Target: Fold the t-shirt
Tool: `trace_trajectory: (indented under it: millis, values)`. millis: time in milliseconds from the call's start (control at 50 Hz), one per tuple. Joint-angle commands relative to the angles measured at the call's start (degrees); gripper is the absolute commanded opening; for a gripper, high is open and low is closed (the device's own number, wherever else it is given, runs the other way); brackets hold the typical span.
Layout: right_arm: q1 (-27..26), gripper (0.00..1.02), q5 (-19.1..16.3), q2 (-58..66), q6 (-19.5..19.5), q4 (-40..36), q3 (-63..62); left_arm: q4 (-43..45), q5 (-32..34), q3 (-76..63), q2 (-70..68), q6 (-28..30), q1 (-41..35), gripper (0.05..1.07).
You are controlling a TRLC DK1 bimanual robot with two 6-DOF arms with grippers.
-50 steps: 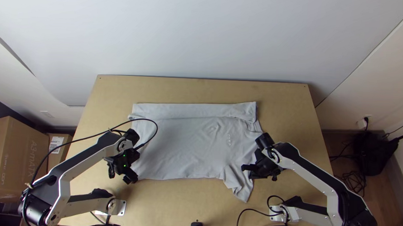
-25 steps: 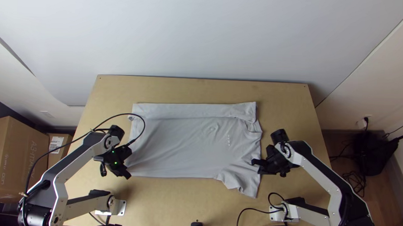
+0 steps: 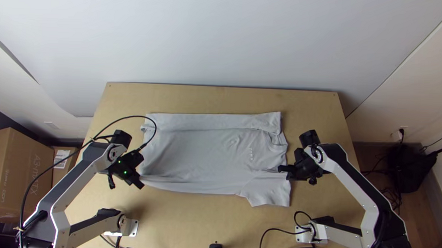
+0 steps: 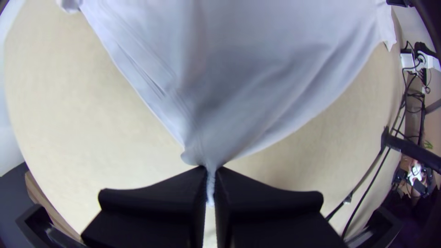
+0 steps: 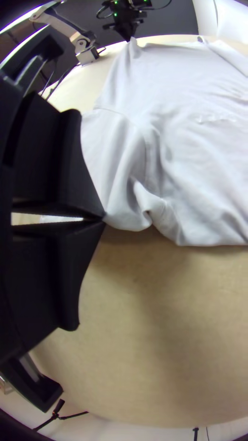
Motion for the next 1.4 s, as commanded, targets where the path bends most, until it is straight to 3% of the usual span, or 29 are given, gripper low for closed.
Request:
trace_trajectory:
  millis: [0, 360, 780, 1380]
  values:
    - [-0.19, 0.03, 0.78, 1.49, 0.45, -0.81, 3.00, 1.48, 0.62, 3.22, 0.11, -0.09, 0.41, 0.08]
    - [-3.70, 0.03, 1.66, 8.52, -0.43, 0.51, 13.63, 3.94, 0.62, 7.88, 5.30, 3.60, 5.16, 0.08]
    - [-4.32, 0.03, 3.24, 22.32, -0.87, 1.65, 30.68, 8.78, 0.62, 23.96, 19.36, 2.02, 7.36, 0.08]
    - [-4.93, 0.03, 3.59, 43.15, -1.83, 1.57, 52.13, 8.60, 0.62, 43.91, 38.70, 0.35, 6.74, 0.08]
